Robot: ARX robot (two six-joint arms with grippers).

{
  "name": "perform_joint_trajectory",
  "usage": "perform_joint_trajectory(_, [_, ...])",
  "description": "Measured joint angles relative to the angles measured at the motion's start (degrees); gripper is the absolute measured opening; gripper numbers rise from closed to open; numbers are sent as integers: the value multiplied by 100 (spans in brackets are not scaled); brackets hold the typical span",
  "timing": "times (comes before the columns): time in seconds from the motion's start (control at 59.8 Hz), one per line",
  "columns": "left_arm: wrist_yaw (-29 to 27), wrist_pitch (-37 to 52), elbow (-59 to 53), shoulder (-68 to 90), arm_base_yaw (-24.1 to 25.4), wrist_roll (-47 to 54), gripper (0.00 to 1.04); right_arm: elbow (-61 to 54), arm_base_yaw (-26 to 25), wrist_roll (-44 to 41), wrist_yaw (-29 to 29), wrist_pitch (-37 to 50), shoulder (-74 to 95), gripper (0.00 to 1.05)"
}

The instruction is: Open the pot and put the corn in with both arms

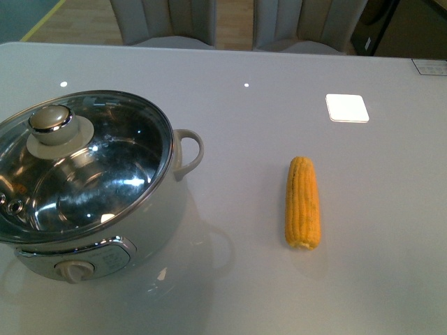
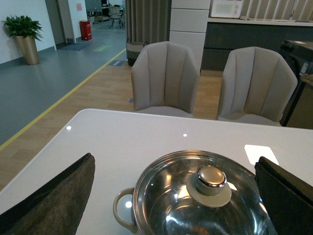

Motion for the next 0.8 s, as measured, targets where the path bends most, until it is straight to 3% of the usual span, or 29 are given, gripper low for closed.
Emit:
perform_joint_trajectory(0.703, [0,0,0,0,0,0,98,0,0,0,-2,0,0,96])
perform_joint_trajectory(0.77, [-710,-868,304,446,-251,-533,98,0,0,0,2,0,0,96])
perform_joint_trajectory(0.803, [-791,-1040,400,664,-332,-732,98,0,0,0,0,0,0,96])
